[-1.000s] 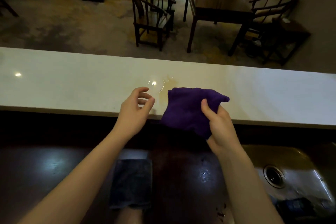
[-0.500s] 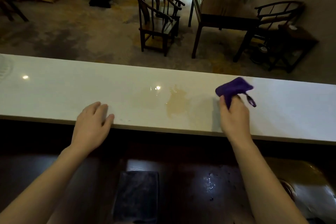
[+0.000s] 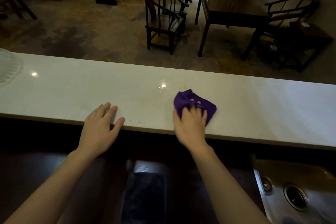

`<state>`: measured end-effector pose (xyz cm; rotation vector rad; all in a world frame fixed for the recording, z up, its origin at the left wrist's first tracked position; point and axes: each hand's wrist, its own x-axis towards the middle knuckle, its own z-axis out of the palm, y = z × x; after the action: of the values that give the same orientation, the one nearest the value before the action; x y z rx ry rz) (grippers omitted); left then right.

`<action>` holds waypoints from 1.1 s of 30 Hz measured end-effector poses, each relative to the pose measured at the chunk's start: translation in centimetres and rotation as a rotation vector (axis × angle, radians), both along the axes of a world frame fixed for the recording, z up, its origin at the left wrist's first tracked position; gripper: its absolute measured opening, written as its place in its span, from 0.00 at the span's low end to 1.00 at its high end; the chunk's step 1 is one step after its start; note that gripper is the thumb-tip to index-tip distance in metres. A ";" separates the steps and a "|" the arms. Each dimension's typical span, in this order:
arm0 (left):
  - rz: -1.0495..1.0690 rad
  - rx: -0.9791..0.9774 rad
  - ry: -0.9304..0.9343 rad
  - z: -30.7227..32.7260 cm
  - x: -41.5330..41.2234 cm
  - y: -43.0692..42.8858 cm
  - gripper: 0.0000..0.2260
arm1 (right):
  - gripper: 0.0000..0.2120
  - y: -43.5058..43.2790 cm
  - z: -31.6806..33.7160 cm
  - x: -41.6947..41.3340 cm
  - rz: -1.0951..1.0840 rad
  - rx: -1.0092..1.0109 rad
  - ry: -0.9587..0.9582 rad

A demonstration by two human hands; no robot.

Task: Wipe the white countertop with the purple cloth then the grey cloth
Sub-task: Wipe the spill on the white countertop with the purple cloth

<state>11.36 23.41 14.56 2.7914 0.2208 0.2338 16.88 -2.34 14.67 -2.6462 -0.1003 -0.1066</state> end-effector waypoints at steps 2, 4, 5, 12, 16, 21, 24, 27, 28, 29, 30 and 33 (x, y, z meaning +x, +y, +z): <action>-0.001 0.004 0.006 0.1 0.0 0.0 0.24 | 0.21 2.5 0.0 0.0 0.049 -0.024 0.000; -0.011 0.015 0.004 0.1 0.0 0.1 0.24 | 0.21 4.9 0.1 0.0 0.099 -0.017 0.002; -0.013 0.019 0.001 0.1 0.0 0.1 0.24 | 0.21 6.0 0.2 0.0 0.125 -0.009 0.003; -0.053 0.038 -0.025 0.3 0.1 0.2 0.29 | 0.23 11.3 -0.1 0.4 0.380 -0.145 0.019; -0.069 0.047 -0.032 0.1 0.1 0.3 0.27 | 0.23 10.5 -1.0 1.4 0.513 -0.305 -0.052; -0.034 0.043 -0.038 -0.3 0.0 0.1 0.27 | 0.24 7.4 -1.7 2.9 0.520 -0.346 -0.093; -0.031 0.036 -0.050 -0.5 0.0 0.1 0.27 | 0.23 4.4 -1.5 4.0 0.462 -0.345 -0.078; -0.024 0.042 -0.039 -0.7 0.0 0.2 0.28 | 0.22 0.9 -1.0 5.1 0.366 -0.315 -0.006; -0.022 0.041 -0.039 -0.8 0.0 0.2 0.28 | 0.23 -0.2 -0.7 5.4 0.336 -0.307 0.021; -0.022 0.041 -0.041 -0.8 0.0 0.2 0.28 | 0.23 -1.4 -0.5 5.7 0.310 -0.304 0.045; -0.025 0.041 -0.046 -0.9 0.0 0.2 0.28 | 0.23 -2.5 -0.4 5.9 0.284 -0.302 0.066; -0.032 0.037 -0.059 -0.9 0.0 0.2 0.28 | 0.25 -5.6 -0.1 6.3 0.192 -0.296 0.116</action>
<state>11.40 23.57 13.66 2.8175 0.1591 0.3151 23.13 -7.95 14.54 -2.9117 -0.3544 0.1366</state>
